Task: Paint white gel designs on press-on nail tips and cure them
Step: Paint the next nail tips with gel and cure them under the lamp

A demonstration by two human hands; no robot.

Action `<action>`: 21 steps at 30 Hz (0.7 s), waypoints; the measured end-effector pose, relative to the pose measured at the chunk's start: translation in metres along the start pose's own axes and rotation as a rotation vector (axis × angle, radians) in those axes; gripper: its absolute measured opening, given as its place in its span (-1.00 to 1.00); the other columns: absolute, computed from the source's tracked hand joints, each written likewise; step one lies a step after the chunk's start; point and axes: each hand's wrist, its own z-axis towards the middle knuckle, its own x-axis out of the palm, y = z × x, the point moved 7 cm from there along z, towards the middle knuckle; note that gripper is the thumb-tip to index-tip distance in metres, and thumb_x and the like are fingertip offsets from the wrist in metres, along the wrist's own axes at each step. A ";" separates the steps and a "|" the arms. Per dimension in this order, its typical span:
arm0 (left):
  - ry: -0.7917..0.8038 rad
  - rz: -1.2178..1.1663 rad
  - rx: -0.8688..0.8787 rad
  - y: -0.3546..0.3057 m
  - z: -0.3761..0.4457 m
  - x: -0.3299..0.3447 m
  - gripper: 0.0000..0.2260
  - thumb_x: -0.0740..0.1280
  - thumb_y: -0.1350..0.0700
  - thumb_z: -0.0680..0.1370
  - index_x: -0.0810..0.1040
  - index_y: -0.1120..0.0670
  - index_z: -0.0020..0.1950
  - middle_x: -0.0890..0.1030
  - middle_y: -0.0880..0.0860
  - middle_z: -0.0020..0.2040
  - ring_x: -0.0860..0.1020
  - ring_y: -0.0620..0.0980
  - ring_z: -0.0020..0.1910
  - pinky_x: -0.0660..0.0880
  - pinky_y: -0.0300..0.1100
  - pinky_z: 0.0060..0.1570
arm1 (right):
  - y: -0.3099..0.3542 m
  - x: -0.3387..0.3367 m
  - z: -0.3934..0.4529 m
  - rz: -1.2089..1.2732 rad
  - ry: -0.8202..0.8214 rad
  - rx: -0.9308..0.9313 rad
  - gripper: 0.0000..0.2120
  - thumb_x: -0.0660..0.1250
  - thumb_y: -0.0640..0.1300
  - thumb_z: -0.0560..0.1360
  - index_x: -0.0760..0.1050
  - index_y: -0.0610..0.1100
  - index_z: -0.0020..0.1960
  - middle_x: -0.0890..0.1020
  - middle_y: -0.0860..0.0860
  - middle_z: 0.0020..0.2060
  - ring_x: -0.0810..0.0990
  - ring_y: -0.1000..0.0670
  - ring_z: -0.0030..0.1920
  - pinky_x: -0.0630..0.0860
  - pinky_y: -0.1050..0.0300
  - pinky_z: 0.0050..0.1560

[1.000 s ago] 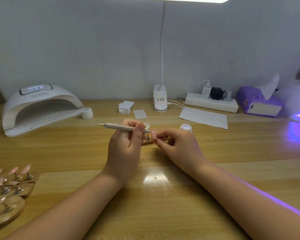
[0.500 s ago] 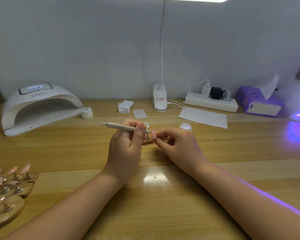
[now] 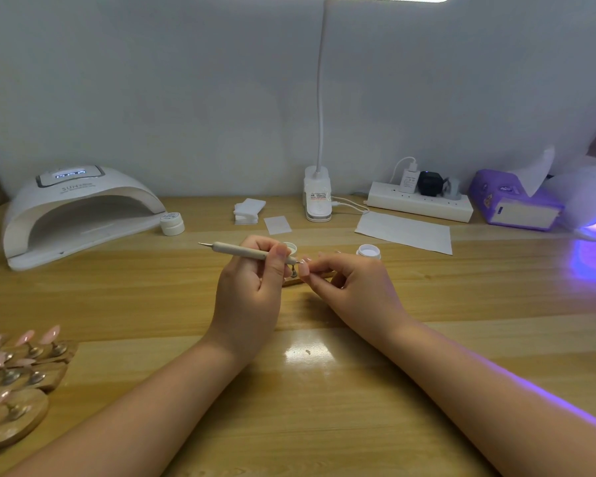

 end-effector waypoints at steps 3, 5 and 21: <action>-0.006 0.006 -0.003 0.001 0.000 0.000 -0.86 0.19 0.06 0.63 0.47 -0.08 -0.12 0.61 -0.14 -0.28 0.58 -0.22 -0.25 0.47 -0.42 -0.28 | 0.001 0.000 0.000 0.002 -0.002 -0.001 -0.91 0.43 -0.10 0.49 0.68 0.03 -0.03 0.68 0.22 -0.14 0.47 0.11 -0.39 0.42 0.22 0.03; -0.011 0.009 -0.005 0.001 0.000 0.000 -0.86 0.19 0.03 0.62 0.47 -0.08 -0.12 0.60 -0.11 -0.28 0.58 -0.22 -0.25 0.47 -0.42 -0.28 | 0.001 0.000 0.000 -0.003 0.001 -0.005 -0.91 0.43 -0.09 0.49 0.67 0.03 -0.03 0.67 0.24 -0.15 0.48 0.10 -0.39 0.42 0.21 0.03; -0.017 0.012 -0.006 0.005 0.001 0.000 -0.87 0.17 -0.01 0.59 0.46 -0.08 -0.12 0.61 -0.09 -0.26 0.59 -0.19 -0.24 0.49 -0.37 -0.26 | -0.001 0.000 -0.001 -0.007 -0.010 -0.015 -0.92 0.44 -0.09 0.48 0.67 0.05 -0.03 0.65 0.28 -0.17 0.50 0.16 -0.37 0.42 0.22 0.03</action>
